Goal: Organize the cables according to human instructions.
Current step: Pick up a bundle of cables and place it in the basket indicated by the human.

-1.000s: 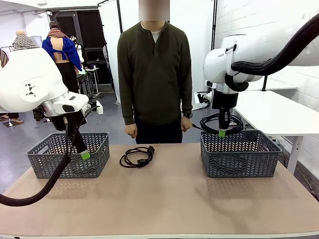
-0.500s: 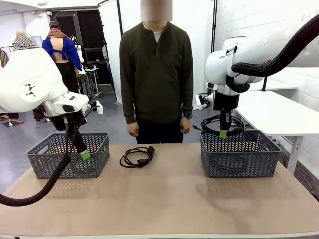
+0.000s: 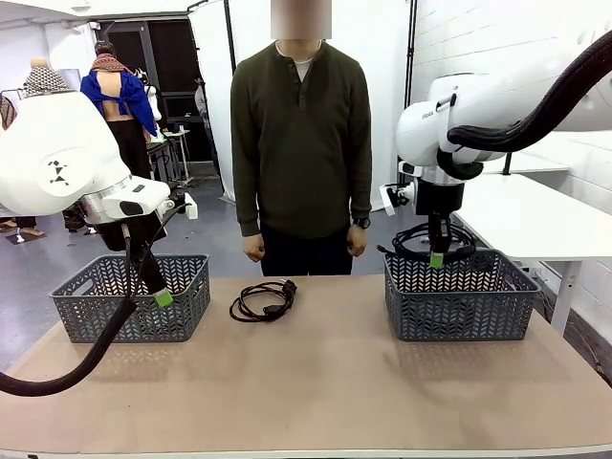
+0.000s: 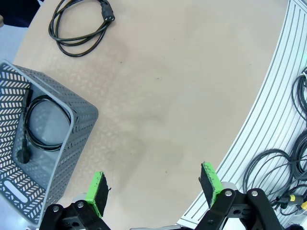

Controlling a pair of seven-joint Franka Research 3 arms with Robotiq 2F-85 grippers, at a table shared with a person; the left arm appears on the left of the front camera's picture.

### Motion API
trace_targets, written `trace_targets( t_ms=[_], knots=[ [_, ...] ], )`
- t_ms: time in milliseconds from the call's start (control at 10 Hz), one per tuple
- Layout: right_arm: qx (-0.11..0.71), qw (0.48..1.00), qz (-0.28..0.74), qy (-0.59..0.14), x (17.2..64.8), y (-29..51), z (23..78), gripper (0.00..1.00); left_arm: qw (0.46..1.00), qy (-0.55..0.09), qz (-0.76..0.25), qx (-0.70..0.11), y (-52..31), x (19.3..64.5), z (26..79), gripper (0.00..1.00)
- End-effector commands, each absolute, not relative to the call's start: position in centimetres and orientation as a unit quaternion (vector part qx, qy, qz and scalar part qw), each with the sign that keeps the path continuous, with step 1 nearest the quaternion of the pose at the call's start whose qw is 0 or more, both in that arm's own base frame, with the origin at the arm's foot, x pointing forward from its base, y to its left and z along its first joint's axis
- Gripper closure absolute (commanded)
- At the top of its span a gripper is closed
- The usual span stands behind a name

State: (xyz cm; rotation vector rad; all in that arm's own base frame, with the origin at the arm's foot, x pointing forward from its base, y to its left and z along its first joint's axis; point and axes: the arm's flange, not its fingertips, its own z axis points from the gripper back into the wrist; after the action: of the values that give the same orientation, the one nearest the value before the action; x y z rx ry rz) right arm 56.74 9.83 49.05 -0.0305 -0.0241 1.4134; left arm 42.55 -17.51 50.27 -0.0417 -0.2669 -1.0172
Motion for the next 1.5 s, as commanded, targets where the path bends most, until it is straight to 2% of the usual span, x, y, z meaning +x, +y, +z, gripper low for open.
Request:
trace_targets(
  t_ms=[0, 900, 1400],
  knots=[
    [-0.019, 0.747, 0.665, 0.009, 58.2, 7.9, 48.8, 1.00, 0.865, -0.126, -0.485, -0.020, -17.5, 42.5, 50.4, 0.00],
    [-0.008, 0.704, 0.710, -0.013, 61.1, 2.8, 44.9, 1.00, 0.865, -0.126, -0.485, -0.020, -17.5, 42.5, 50.4, 0.00],
    [-0.009, 0.709, 0.705, -0.018, 62.5, 2.8, 42.9, 1.00, 0.865, -0.126, -0.485, -0.020, -17.5, 42.5, 50.4, 0.00]
  ],
)
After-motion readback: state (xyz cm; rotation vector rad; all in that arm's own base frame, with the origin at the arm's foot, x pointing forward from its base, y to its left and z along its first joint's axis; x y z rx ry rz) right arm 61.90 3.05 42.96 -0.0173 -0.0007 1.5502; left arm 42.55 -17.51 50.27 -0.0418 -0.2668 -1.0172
